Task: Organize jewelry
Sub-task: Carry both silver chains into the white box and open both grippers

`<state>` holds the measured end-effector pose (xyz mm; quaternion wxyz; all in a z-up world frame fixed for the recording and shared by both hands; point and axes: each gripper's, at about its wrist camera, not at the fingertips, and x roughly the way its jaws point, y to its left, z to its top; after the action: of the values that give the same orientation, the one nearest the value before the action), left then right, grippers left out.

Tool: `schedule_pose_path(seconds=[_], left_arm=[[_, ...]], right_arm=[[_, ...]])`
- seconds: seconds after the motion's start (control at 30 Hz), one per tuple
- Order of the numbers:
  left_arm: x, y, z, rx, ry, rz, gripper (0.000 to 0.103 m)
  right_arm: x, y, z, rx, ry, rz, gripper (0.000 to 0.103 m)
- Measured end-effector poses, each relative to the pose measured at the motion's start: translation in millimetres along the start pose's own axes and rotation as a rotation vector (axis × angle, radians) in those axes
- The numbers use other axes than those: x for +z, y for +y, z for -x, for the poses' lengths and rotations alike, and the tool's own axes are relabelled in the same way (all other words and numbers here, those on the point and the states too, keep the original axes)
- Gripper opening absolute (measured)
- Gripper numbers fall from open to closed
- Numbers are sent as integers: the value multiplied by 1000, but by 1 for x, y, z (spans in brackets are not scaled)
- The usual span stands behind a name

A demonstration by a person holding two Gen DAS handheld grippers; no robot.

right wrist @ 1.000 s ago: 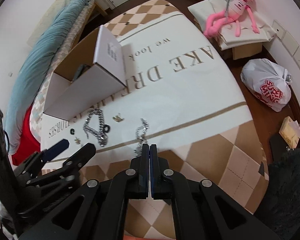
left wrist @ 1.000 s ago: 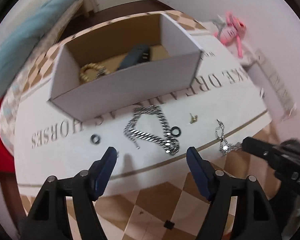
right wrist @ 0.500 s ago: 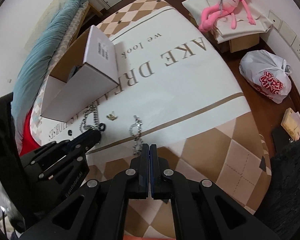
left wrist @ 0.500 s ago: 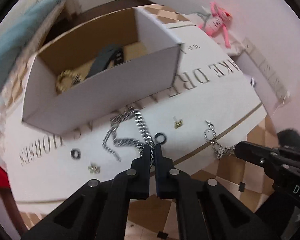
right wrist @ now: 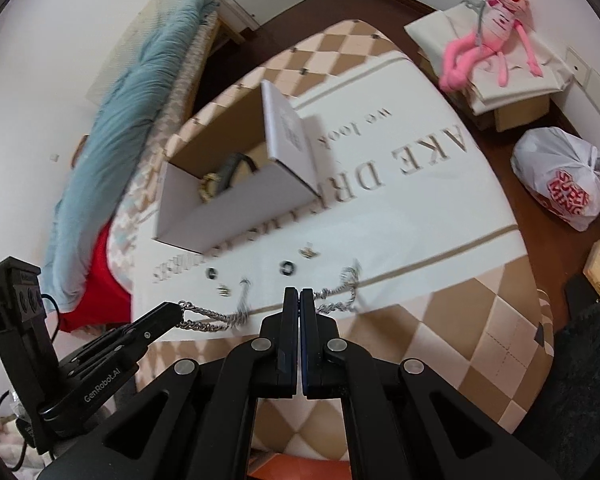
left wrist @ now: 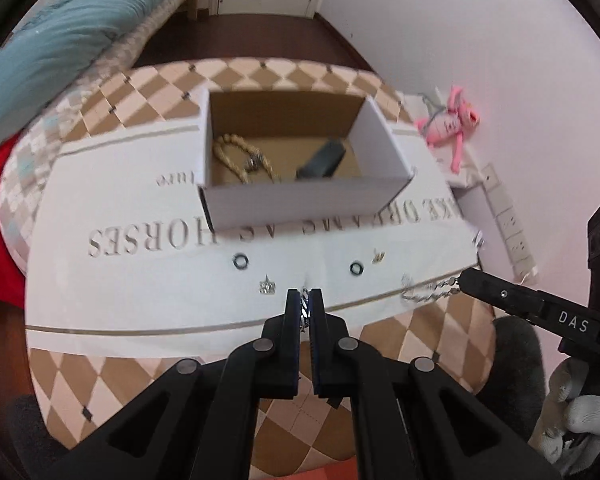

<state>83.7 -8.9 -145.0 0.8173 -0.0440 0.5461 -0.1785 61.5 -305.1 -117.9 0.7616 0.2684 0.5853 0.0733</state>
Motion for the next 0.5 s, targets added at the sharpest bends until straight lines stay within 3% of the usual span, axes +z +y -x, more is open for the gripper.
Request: schedule_pose_path(seconds=[0.33, 0.5], left_arm=[[67, 1, 71, -102, -158, 38, 1], [116, 5, 72, -82, -191, 15, 1]], right_arm=[[44, 71, 57, 133, -97, 131, 0], [85, 113, 70, 132, -146, 240, 0]])
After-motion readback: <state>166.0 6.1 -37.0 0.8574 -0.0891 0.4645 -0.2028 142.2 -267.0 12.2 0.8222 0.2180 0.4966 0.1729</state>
